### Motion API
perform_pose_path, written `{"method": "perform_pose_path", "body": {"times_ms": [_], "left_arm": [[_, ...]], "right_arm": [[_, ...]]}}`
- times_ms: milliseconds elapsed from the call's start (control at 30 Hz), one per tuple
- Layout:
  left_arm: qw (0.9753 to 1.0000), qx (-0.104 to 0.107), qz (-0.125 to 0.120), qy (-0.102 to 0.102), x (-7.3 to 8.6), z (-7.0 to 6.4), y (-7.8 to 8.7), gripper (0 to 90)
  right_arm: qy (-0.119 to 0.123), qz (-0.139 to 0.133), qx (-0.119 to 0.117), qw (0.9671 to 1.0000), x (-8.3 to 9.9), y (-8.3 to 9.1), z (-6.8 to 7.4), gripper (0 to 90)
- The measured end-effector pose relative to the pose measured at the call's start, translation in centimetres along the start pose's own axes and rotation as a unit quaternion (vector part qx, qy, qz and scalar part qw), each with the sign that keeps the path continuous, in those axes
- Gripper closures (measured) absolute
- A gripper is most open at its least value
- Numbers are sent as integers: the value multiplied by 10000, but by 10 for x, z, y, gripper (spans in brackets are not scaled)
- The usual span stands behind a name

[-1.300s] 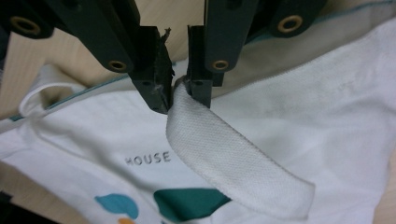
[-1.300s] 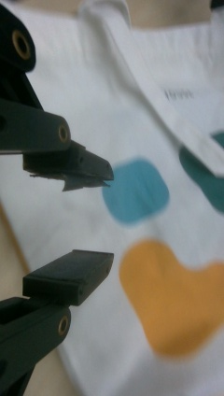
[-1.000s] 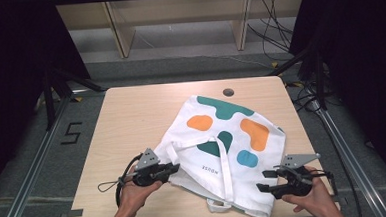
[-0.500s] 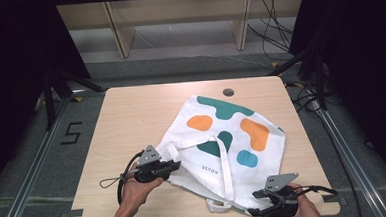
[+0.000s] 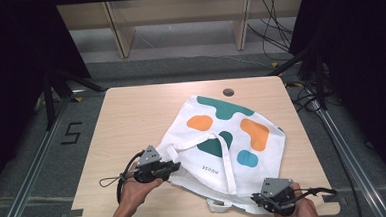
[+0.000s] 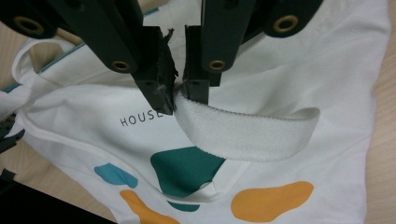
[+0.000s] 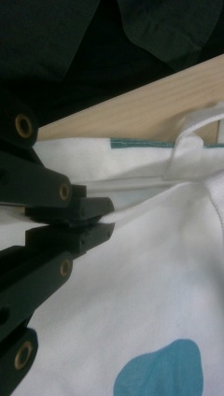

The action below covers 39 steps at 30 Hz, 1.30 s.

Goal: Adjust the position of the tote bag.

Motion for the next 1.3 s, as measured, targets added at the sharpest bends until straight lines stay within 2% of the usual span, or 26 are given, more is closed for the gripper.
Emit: {"method": "perform_pose_path", "body": {"times_ms": [133,167,200,267,300,333,367,433,467,500,533,567,633,667,700,733,833,867,900,933,967,1000,1133,1167,1267,1300], "left_arm": [[9998,36,136,-116,9,0,6,688],[9998,0,173,-119,13,0,9,670],[9996,-67,209,-160,16,1,12,639],[9975,-309,383,-502,24,6,18,530],[9947,-462,574,-720,28,10,20,455],[9914,-703,720,-832,33,12,21,442],[9855,-842,980,-1100,37,17,23,454],[9851,-930,942,-1097,44,20,22,416],[9807,-1038,1007,-1318,44,25,23,402],[9769,-1145,1155,-1386,44,29,23,387],[9743,-1239,1189,-1459,44,33,21,394],[9733,-1303,1224,-1437,44,36,20,397],[9730,-1416,1263,-1316,44,43,16,388],[9741,-1408,1318,-1179,45,44,14,387],[9731,-1406,1278,-1304,44,48,12,386],[9738,-1400,1270,-1267,44,50,10,388],[9778,-1257,1190,-1182,45,55,2,474],[9778,-1257,1190,-1182,45,55,2,560],[9761,-1176,1242,-1344,46,56,1,560],[9765,-1112,1231,-1375,47,56,0,739],[9747,-1183,1228,-1448,47,55,-1,759],[9755,-1147,1214,-1430,46,54,-1,778],[9766,-1076,1154,-1459,45,53,1,841],[9771,-1078,1149,-1429,44,51,3,850],[9793,-935,1134,-1390,44,45,6,856],[9790,-903,1130,-1435,45,42,8,857]], "right_arm": [[-152,9,-100,9998,-1,2,-1,887],[-103,-9,38,9999,-1,2,-4,887],[-210,-28,-107,9997,-1,4,-3,887],[-223,-126,-75,9996,-2,6,-6,888],[-251,-171,-110,9995,-3,8,-7,888],[-280,-198,-98,9994,-4,9,-8,888],[-305,-220,-36,9993,-4,11,-10,888],[-297,-276,-26,9992,-5,14,-12,888],[-266,-286,-3,9992,-5,15,-13,889],[-289,-246,-4,9993,-5,16,-14,888],[-257,-314,26,9992,-5,16,-14,888],[-263,-320,25,9991,-5,17,-15,888],[-337,-344,-3,9988,-6,18,-15,888],[-321,-342,9,9989,-6,19,-16,888],[-339,-351,25,9988,-6,19,-16,888],[-297,-369,45,9989,-6,20,-17,888],[-367,-351,22,9987,-6,19,-17,883],[-367,-351,22,9987,-6,19,-17,883],[-331,-357,-14,9988,-6,18,-17,877],[-267,-218,-82,9994,-2,15,-13,824],[-234,-161,-65,9996,0,13,-12,796],[-239,17,-13,9997,3,11,-10,776],[-239,216,91,9994,10,5,-5,725],[-146,436,326,9984,14,-1,-3,718],[42,636,273,9976,16,1,-5,817],[166,522,359,9979,16,1,-9,822]]}}
Point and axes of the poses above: each handheld gripper's, and its own axes: y roughly backward along the jaws, x roughly out of its underside, z roughly to its left, the point moved 4 cm from there along -y, roughly forward along the jaws, and after that the axes turned 7 degrees about -y, right-handed, at the moved point
